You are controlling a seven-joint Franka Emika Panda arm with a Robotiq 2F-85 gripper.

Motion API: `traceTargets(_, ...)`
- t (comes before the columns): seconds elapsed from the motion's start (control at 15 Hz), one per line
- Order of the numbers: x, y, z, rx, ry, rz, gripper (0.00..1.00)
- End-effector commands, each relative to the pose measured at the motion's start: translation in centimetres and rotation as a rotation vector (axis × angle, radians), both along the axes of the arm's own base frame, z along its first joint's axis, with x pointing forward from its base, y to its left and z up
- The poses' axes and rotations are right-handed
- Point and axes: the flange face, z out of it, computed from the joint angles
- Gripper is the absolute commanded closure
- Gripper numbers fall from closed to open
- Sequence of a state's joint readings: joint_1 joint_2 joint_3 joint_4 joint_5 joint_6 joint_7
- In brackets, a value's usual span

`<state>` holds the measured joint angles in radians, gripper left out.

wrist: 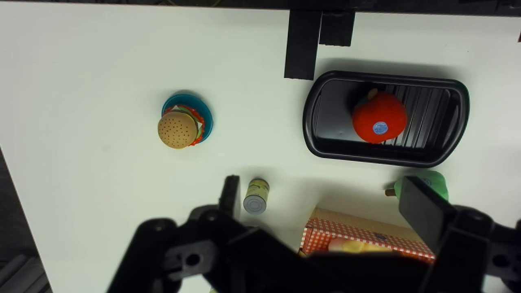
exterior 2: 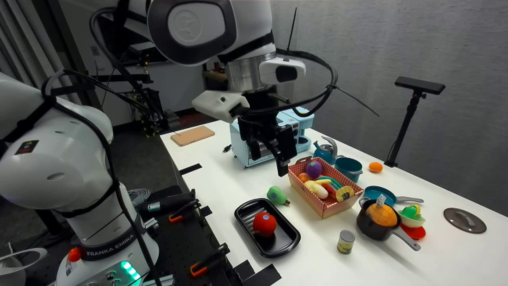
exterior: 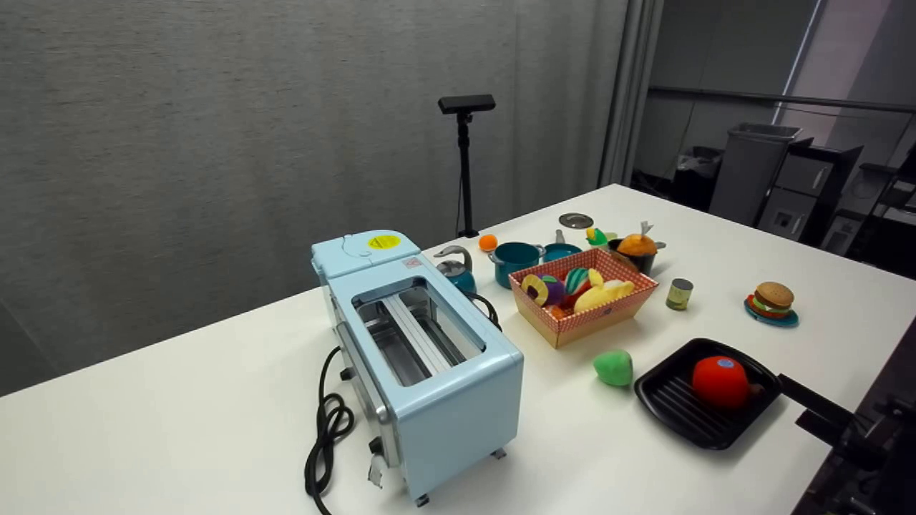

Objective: Pick up the plush vegetable from the pot and put it on the vegetable rag

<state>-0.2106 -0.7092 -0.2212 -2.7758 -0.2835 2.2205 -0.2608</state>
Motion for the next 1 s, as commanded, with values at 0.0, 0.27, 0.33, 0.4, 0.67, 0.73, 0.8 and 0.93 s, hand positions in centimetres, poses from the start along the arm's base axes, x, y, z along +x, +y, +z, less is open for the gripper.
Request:
traceTargets(0.0,0.0,0.0,0.1,0.0,0.001,0.0,0.0)
traceTargets(0.27,0.2,-0.4,0.1,-0.018,-0.017,-0.054,0.0)
traceTargets(0.33,0.3,-0.6,0.1,-0.028,-0.02,-0.079,0.0)
traceTargets(0.4,0.4,-0.7,0.0,-0.035,-0.02,-0.111,0.0)
traceTargets(0.67,0.8,-0.8,-1.1,-0.056,0.005,-0.207,0.0)
traceTargets(0.73,1.0,-0.8,-1.5,-0.061,0.011,-0.231,0.0)
traceTargets(0.8,1.1,-0.8,-1.9,-0.068,0.017,-0.25,0.0)
traceTargets(0.93,1.8,-0.6,-2.8,-0.075,0.027,-0.287,0.0)
